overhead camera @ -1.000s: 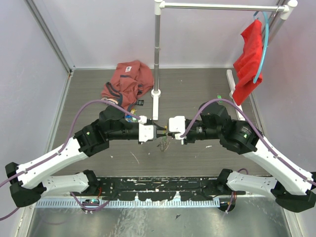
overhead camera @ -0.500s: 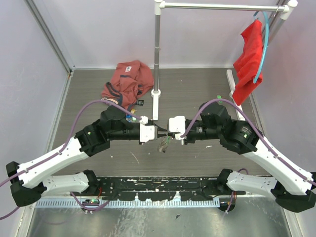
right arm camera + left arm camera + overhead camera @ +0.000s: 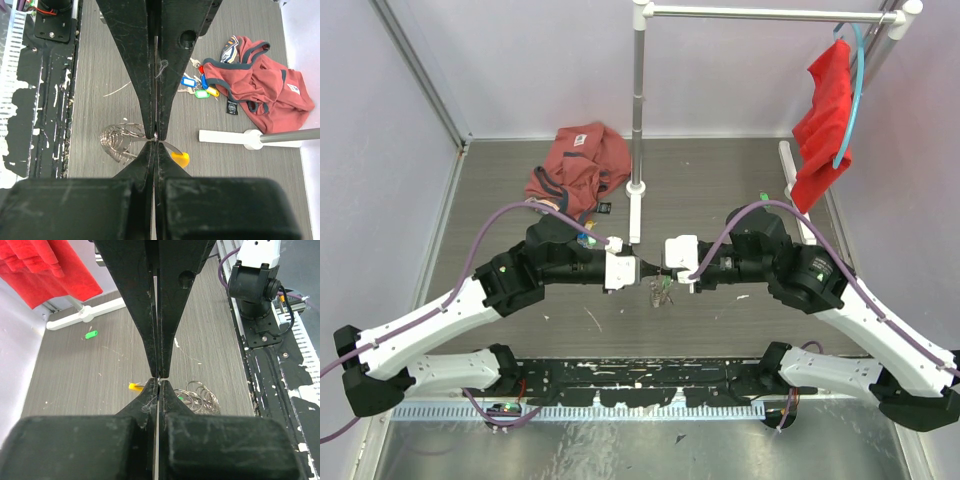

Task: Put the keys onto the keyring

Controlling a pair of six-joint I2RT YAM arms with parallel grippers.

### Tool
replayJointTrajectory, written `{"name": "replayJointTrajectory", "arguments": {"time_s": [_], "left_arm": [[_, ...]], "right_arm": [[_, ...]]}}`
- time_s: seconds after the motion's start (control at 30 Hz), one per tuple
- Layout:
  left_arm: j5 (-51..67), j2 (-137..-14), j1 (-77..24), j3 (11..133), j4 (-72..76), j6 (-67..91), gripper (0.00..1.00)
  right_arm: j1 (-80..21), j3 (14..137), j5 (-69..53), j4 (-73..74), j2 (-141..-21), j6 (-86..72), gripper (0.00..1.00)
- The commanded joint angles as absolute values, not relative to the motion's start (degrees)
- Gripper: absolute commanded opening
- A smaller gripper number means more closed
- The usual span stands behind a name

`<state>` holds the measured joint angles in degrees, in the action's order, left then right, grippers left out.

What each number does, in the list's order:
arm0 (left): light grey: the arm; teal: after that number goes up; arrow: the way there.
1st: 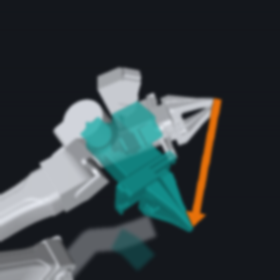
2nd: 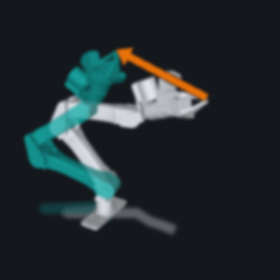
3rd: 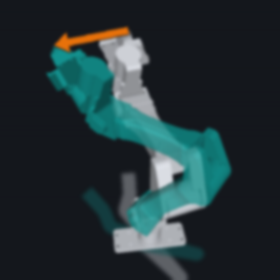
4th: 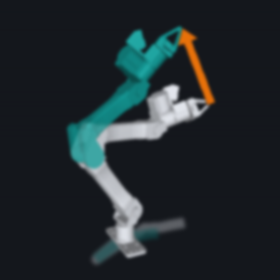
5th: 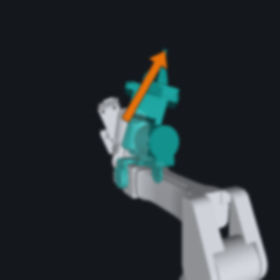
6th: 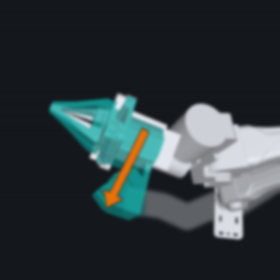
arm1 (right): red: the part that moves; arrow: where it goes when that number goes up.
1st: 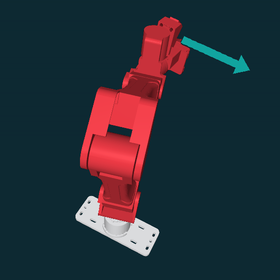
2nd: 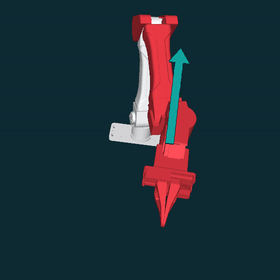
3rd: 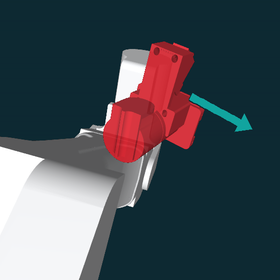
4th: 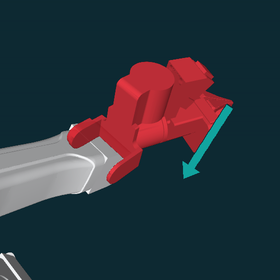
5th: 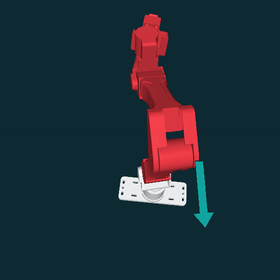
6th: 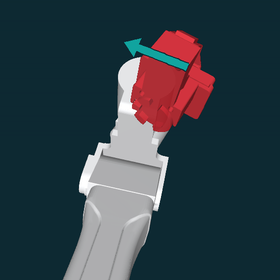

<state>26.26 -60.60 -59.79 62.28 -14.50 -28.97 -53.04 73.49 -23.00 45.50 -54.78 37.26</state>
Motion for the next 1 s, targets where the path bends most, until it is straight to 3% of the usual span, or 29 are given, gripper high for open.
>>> {"name": "replayJointTrajectory", "arguments": {"time_s": [0.0, 0.13, 0.23, 0.33, 0.73, 0.97], "left_arm": [[26.28, -60.67, -60.07, 64.27, -14.88, -29.79, 0.00], [26.54, -60.08, -60.07, 63.87, -14.73, -29.76, 0.00], [26.01, -58.97, -60.09, 63.09, -13.52, -28.87, 0.00], [25.24, -57.21, -60.07, 61.14, -10.09, -27.12, 0.00], [27.92, -48.03, -60.08, 49.51, 13.22, -15.79, 0.00], [29.61, -46.96, -60.04, 47.08, 20.89, -12.81, 0.00]], "right_arm": [[-53.18, 74.49, -24.20, 41.49, -53.44, 37.44, 0.01], [-53.17, 74.49, -24.59, 40.87, -52.97, 37.44, 0.03], [-53.17, 73.79, -24.51, 39.38, -51.77, 37.35, 0.23], [-53.17, 72.17, -24.43, 36.80, -49.90, 37.08, 0.34], [-53.17, 66.83, -29.07, 26.01, -44.06, 34.53, 0.34], [-53.17, 64.28, -33.77, 17.92, -43.24, 30.77, 0.28]]}}
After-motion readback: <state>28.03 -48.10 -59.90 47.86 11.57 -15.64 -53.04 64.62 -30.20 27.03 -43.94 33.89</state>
